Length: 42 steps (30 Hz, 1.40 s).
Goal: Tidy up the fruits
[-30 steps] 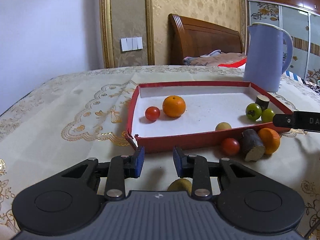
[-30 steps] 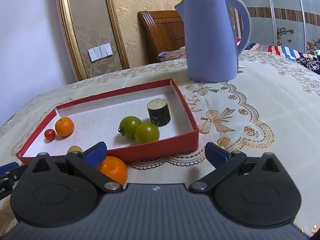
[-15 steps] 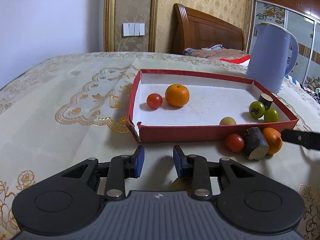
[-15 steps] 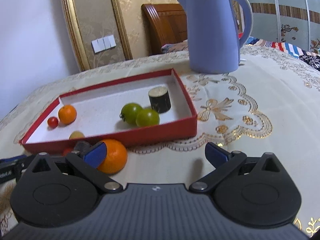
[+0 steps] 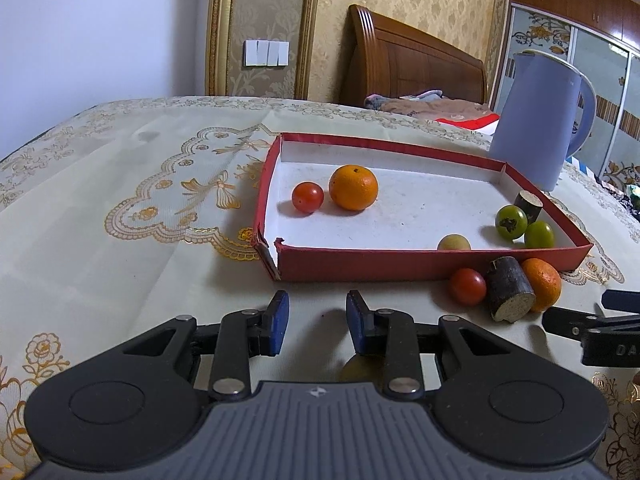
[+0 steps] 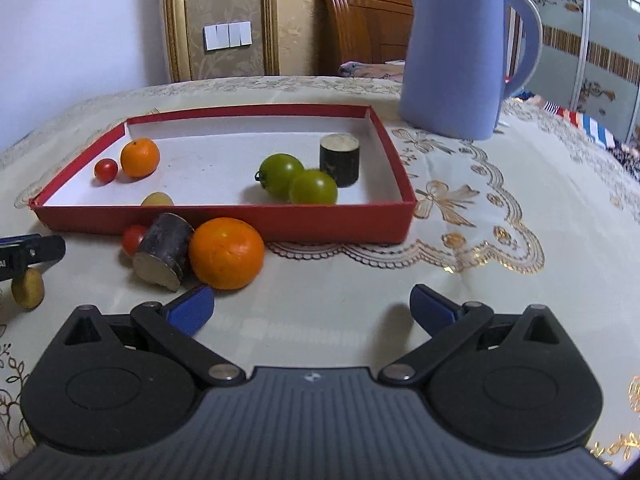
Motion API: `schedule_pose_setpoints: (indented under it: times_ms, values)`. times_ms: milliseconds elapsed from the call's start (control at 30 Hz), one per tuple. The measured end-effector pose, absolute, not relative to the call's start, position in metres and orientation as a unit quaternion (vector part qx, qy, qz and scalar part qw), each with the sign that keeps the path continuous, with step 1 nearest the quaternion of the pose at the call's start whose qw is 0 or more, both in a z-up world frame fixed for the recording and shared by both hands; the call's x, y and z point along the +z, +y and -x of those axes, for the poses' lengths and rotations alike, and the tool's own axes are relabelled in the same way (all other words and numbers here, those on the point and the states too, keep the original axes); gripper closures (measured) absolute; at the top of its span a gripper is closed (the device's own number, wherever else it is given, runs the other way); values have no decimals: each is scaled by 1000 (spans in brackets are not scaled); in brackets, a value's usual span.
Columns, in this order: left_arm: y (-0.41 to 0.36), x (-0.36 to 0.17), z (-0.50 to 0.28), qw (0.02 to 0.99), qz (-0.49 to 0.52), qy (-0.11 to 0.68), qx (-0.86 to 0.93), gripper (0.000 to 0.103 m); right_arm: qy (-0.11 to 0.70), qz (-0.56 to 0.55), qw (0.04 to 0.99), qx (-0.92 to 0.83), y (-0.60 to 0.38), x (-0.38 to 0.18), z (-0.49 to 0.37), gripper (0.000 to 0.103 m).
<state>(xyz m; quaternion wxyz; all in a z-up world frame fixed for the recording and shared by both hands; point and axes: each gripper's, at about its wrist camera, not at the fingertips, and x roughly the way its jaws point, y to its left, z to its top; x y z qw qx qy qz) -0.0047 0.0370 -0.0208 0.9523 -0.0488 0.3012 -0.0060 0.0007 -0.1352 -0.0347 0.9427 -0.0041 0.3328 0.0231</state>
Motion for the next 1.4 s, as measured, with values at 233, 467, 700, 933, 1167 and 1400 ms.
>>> schedule_pose_setpoints:
  times_ms: [233,467,700,933,1167,1400]
  values:
    - [40,-21,5,952,57,301,-11,72,336,3,941,23,-122,-34,-7,0]
    - [40,-21,5,952,61,300,-12,71,318,-48,944,-73,-149,-33,15,0]
    - [40,-21,5,952,64,300,-13,71,305,-56,950,-19,-148,-30,18,0]
    - [42,-21,5,952,69,299,-14,71,322,-53,945,5,-129,-25,1,0]
    - [44,-22,5,951,76,298,-16,71,341,-45,939,-15,-130,-33,-2,0]
    - [45,-22,6,951,79,298,-16,71,317,-52,947,-1,-155,-30,20,0]
